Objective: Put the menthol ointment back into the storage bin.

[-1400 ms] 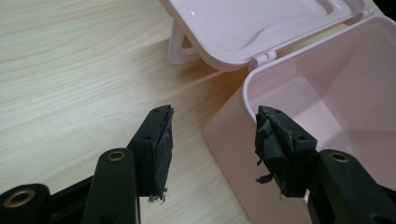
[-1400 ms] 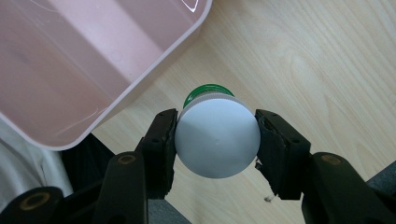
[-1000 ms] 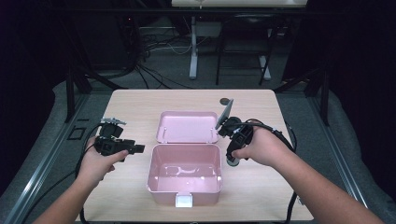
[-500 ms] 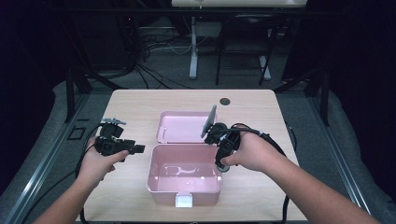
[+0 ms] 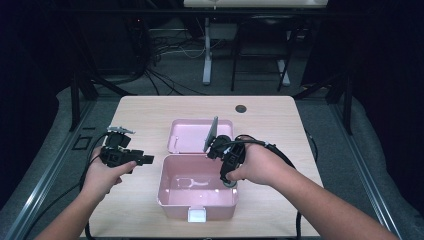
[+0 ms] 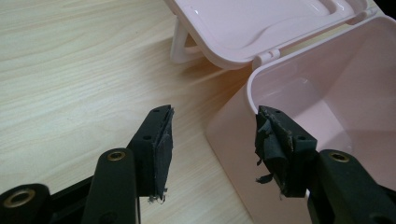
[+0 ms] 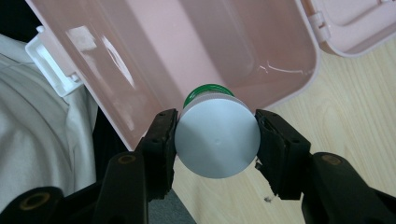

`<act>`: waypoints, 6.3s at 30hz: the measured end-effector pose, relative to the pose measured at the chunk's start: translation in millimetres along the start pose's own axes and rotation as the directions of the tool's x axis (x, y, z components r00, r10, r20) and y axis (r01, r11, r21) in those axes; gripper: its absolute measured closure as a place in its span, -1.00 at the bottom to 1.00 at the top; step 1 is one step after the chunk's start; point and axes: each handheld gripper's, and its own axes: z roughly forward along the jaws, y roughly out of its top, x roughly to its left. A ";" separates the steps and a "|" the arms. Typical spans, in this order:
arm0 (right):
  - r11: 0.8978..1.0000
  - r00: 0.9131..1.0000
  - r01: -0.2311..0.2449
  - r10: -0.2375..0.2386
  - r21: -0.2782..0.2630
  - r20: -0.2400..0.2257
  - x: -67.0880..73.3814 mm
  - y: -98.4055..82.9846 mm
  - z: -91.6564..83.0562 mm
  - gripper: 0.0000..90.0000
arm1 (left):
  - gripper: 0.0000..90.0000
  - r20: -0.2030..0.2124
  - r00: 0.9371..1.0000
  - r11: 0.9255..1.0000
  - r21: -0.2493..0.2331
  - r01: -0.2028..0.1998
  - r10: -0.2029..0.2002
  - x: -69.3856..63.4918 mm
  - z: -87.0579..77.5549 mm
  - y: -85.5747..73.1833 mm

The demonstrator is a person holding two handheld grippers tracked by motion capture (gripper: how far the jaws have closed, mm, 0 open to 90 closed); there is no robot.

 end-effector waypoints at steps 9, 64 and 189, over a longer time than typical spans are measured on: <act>0.990 0.990 0.139 -0.139 0.012 0.000 3.6 8.2 8.8 0.12 | 0.04 -0.003 1.000 1.000 0.004 0.003 -0.003 2.5 2.5 -1.3; 0.949 0.950 0.313 -0.312 0.028 -0.029 -4.0 16.5 66.7 0.12 | 0.04 -0.002 1.000 0.999 0.016 0.030 -0.030 10.2 15.0 -7.5; 0.911 0.913 0.408 -0.408 0.058 -0.008 3.3 22.2 113.2 0.01 | 0.04 0.000 0.999 0.999 0.014 0.052 -0.052 15.0 18.6 -10.1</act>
